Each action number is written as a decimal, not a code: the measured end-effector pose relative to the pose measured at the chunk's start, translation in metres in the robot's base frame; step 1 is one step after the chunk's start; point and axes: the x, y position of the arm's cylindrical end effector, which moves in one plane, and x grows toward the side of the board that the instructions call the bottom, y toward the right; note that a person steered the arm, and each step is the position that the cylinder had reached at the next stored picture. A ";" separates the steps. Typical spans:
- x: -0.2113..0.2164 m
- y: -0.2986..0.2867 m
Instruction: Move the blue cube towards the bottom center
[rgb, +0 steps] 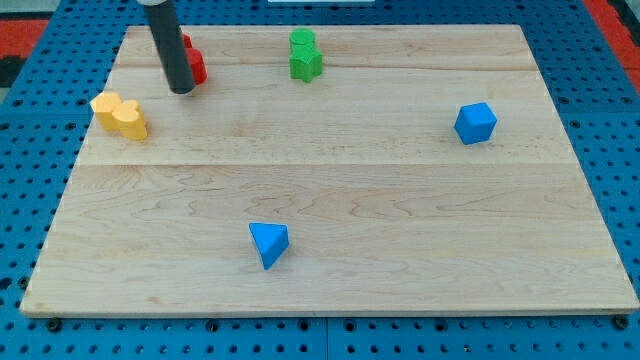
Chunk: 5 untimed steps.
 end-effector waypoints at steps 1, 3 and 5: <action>-0.012 0.010; 0.020 0.064; 0.034 0.308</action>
